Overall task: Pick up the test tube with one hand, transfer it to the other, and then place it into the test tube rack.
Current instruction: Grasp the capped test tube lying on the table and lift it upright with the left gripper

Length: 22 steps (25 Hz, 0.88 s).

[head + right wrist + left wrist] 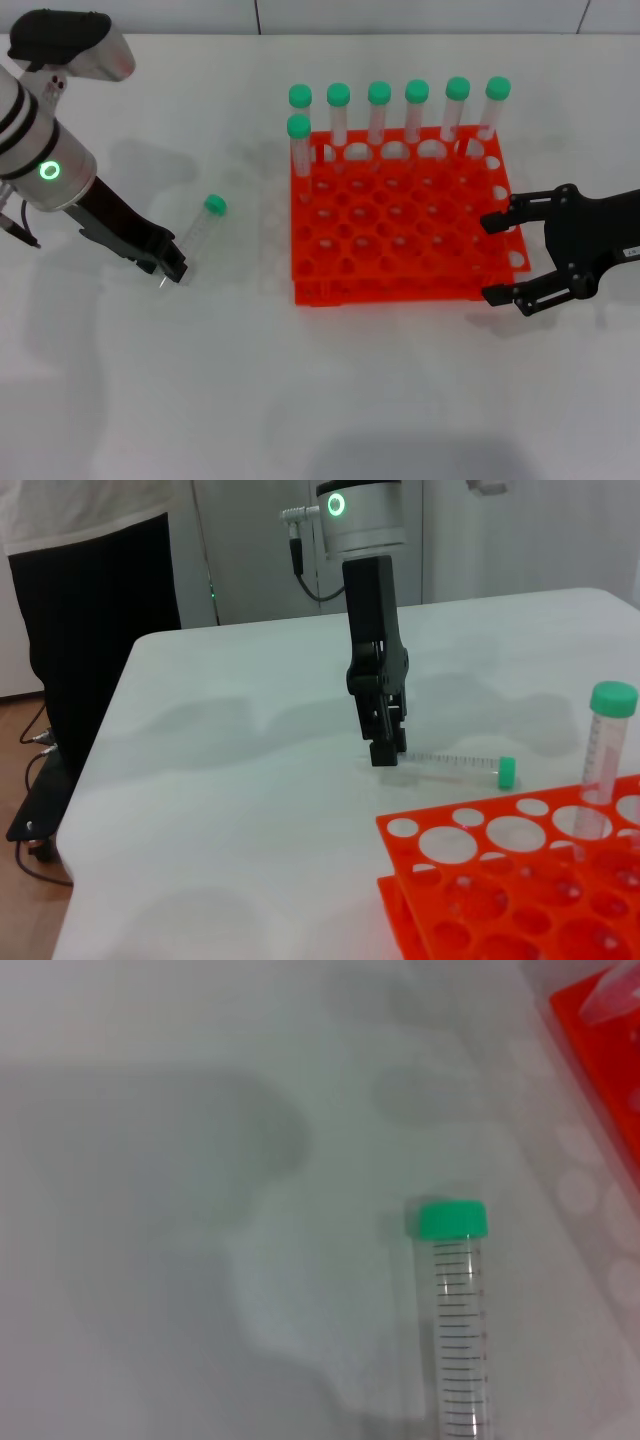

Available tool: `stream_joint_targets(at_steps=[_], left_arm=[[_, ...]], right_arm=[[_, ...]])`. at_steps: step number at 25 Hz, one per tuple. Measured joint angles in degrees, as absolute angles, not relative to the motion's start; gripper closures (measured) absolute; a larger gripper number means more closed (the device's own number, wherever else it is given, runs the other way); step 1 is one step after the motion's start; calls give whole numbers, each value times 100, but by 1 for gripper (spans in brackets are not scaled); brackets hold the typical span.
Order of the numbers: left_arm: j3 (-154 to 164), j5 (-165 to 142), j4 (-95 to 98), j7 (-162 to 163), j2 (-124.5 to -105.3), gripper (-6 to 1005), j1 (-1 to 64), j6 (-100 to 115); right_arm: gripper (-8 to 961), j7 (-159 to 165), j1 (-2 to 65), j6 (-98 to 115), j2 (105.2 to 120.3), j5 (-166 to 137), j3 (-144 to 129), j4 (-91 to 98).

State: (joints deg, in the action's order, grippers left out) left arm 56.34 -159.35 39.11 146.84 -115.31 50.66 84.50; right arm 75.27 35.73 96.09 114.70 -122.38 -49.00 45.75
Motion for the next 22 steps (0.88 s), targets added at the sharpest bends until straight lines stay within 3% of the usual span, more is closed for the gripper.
stream_joint_targets(at_steps=[6,11,22], left_arm=[[5674,-15935,3868,14687,-11531,625,5085,8410],[5795,-15920,3749,14727,-11531,792,5134,8306],[5780,-15872,3957,14734,-11526,803,5098,8254]], right_arm=[[83,7524,3584,9602,11478,-12245,-4904,4601],[83,7523,3591,9598,11479,-12249,-4904,4606],[83,7524,3595,9579,11475,-12253,-4904,4606]])
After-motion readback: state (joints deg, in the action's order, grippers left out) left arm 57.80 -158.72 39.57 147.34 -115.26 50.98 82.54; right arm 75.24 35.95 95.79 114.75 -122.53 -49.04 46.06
